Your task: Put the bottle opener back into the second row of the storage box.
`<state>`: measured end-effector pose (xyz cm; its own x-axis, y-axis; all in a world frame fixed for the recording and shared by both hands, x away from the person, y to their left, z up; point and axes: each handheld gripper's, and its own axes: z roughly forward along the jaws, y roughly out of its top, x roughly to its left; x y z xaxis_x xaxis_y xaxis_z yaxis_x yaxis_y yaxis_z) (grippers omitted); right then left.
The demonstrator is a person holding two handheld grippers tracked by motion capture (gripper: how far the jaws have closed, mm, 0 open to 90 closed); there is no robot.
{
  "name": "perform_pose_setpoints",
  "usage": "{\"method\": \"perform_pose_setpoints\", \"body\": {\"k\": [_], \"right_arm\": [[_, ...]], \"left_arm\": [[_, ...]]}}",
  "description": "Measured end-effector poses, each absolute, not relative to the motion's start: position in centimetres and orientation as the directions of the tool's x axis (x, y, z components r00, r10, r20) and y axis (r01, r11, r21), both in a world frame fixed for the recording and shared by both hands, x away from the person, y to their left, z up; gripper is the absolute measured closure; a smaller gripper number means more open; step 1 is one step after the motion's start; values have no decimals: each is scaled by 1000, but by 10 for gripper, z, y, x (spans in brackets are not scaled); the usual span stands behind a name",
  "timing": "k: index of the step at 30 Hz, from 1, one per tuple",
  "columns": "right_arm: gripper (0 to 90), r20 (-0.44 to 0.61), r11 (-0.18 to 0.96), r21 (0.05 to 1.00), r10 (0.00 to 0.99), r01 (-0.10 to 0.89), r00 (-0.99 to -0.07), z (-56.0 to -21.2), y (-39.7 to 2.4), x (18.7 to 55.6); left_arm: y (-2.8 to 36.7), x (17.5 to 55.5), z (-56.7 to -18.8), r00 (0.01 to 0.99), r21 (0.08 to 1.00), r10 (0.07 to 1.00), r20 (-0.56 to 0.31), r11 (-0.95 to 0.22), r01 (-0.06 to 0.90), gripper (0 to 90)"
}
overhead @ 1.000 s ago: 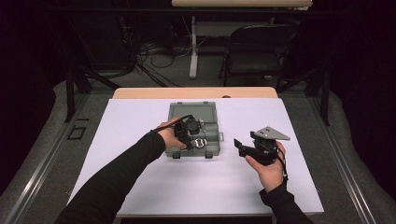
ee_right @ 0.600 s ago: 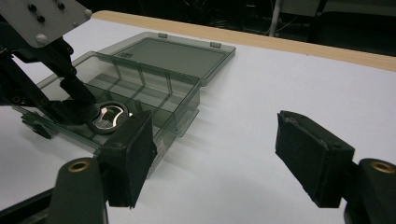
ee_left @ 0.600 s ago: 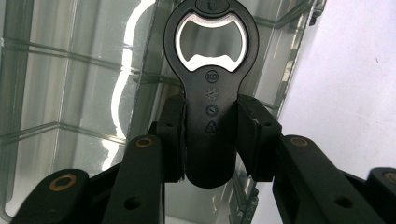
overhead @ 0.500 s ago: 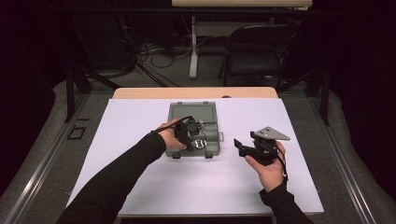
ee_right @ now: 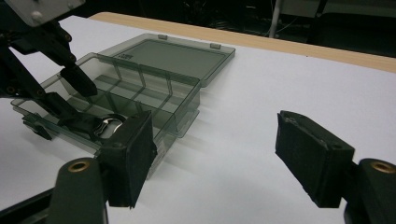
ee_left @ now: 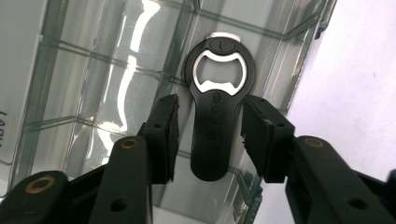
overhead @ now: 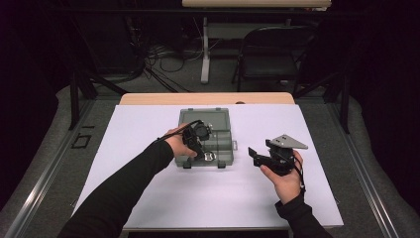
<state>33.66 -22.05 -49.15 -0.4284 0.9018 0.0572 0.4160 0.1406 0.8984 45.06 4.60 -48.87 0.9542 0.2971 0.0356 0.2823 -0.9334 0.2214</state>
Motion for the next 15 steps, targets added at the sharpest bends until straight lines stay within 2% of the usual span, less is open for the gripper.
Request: {"method": "perform_pose_setpoints", "body": {"k": [9,15], "right_arm": [[278,58,149,891,900,429,-433,-492,-221,336],[277,52,151,896,899,418,-435,-494,-219,337]], "left_arm": [[54,446,-480,949,253,315,12,-919,302,497],[71,437,-468,935,352,355,13,-877,328,438]]}}
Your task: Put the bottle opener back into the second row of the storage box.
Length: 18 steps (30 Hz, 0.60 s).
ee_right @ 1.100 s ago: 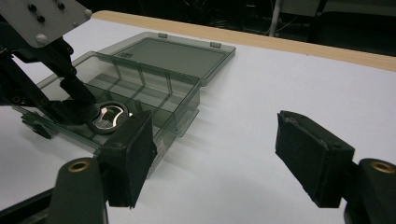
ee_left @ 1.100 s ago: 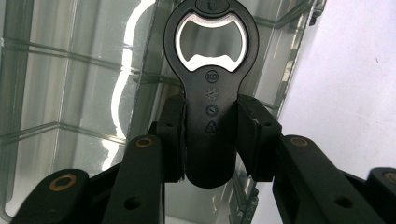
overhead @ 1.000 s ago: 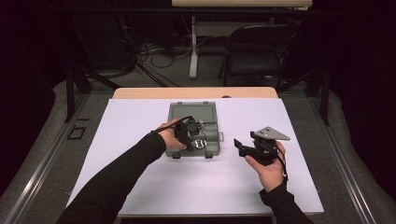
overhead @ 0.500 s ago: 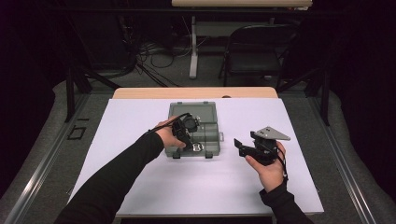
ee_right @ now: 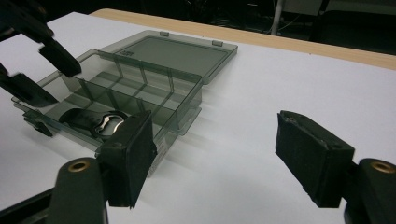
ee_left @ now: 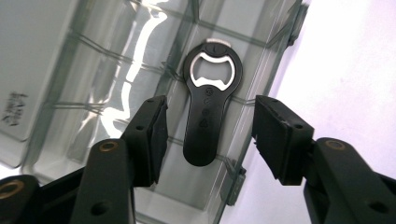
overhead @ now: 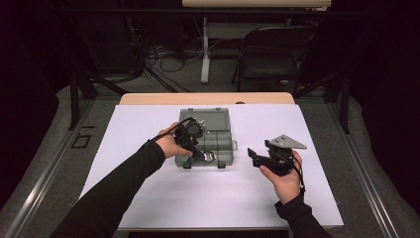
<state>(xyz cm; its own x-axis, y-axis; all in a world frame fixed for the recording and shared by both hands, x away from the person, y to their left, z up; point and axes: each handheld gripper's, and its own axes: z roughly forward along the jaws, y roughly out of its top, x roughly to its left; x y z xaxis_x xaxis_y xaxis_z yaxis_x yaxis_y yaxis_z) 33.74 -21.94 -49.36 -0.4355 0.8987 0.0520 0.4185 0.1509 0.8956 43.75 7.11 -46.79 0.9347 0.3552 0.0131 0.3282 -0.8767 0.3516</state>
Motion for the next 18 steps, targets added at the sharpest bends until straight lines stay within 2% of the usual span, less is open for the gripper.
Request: {"method": "perform_pose_setpoints", "body": {"k": [6,11,18], "right_arm": [[277,52,160,886,898,435,-438,-494,-219,337],[276,45,171,884,895,436,-443,-496,-216,338],[276,34,186,880,893,437,-449,-497,-213,338]], "left_arm": [[94,428,-453,901,474,434,-2,-793,383,413],[113,416,-448,847,613,529,-48,-654,444,413],[121,405,-461,809,674,584,-66,-572,467,425]]}}
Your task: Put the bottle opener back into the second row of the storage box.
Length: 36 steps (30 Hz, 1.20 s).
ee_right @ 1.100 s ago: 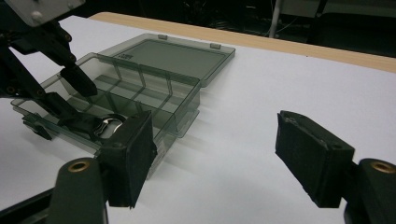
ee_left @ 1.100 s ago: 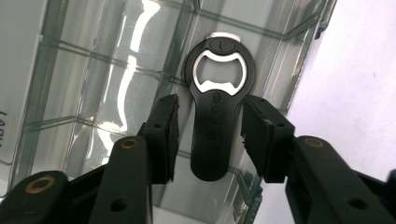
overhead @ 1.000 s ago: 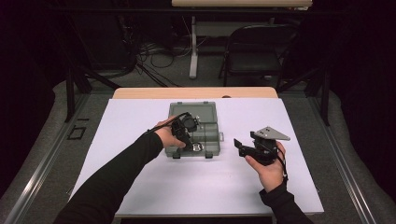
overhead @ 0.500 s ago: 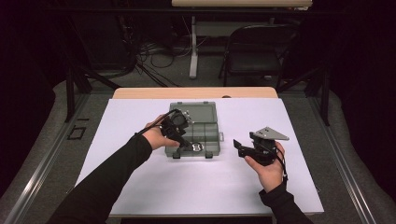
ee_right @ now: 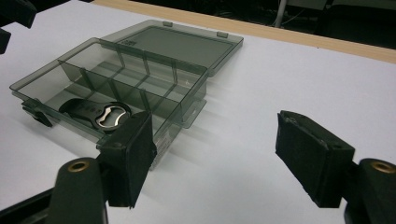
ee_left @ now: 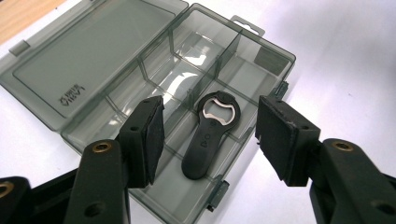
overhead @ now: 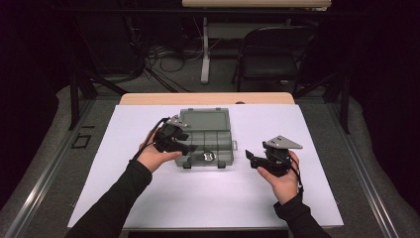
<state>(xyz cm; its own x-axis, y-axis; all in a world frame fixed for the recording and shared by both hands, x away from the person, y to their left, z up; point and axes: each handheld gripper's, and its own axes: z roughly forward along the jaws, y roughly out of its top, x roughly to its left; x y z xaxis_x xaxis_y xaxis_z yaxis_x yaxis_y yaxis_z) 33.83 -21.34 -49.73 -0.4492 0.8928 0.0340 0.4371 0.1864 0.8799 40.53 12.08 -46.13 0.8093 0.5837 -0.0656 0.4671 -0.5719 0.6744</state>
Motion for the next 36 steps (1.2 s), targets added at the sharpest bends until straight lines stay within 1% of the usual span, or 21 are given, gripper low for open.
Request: {"method": "perform_pose_setpoints", "body": {"k": [2,13,20,24,27,30,32,36], "right_arm": [[277,38,190,874,891,447,-453,-497,-213,338],[277,43,205,860,883,466,-468,-498,-210,345],[279,56,204,849,883,488,-466,-497,-209,349],[280,63,202,845,882,496,-467,-497,-205,351],[289,59,206,849,878,487,-475,-494,-202,354],[311,84,197,850,865,489,-494,-489,-200,357],[311,82,205,847,861,490,-501,-487,-197,358],[311,35,259,832,858,490,-513,-484,-190,364]], "left_arm": [[123,403,-462,804,681,592,-61,-565,467,427],[137,394,-458,759,727,645,-91,-478,493,436],[150,402,-462,730,757,669,-142,-402,516,436],[155,405,-463,706,765,689,-166,-362,533,451],[159,407,-462,693,769,697,-185,-337,544,451],[161,407,-460,696,782,692,-189,-323,533,453],[163,408,-460,690,783,696,-198,-311,538,453],[166,411,-460,674,778,708,-208,-299,553,458]]}}
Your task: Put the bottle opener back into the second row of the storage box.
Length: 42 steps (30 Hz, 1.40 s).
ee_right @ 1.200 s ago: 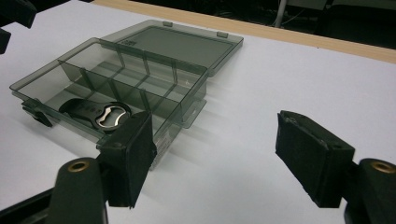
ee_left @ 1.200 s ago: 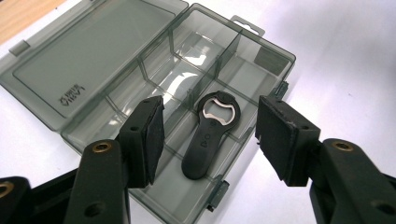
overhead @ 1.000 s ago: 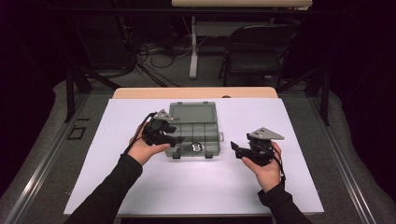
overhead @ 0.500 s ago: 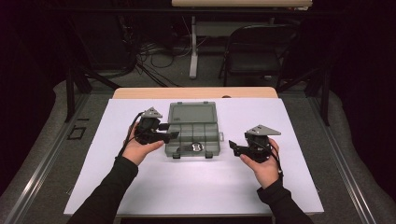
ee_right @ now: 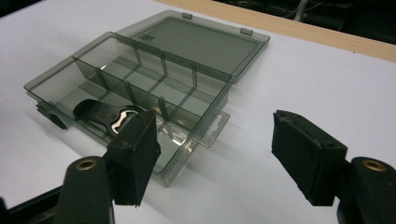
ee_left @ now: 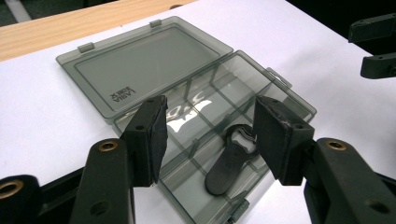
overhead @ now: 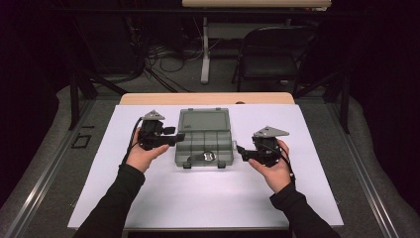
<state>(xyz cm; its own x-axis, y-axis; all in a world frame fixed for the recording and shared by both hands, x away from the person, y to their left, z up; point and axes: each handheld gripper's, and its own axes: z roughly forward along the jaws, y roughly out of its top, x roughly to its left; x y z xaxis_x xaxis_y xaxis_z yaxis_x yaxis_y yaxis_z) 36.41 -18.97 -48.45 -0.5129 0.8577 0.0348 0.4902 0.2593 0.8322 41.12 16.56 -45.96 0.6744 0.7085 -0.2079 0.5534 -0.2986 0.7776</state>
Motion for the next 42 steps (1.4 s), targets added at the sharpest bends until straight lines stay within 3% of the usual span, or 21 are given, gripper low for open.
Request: {"method": "perform_pose_setpoints", "body": {"k": [10,17,23,42], "right_arm": [[426,28,293,811,846,507,-533,-457,-181,396],[443,54,301,771,847,561,-529,-447,-177,427],[528,71,308,752,841,583,-536,-435,-171,447],[514,1,382,704,842,598,-540,-428,-139,494]], "left_arm": [[165,419,-457,631,752,749,-201,-295,590,520],[162,426,-457,614,735,765,-194,-302,608,526],[164,432,-452,606,727,772,-193,-302,616,561],[163,450,-457,587,706,788,-188,-307,638,564]]}}
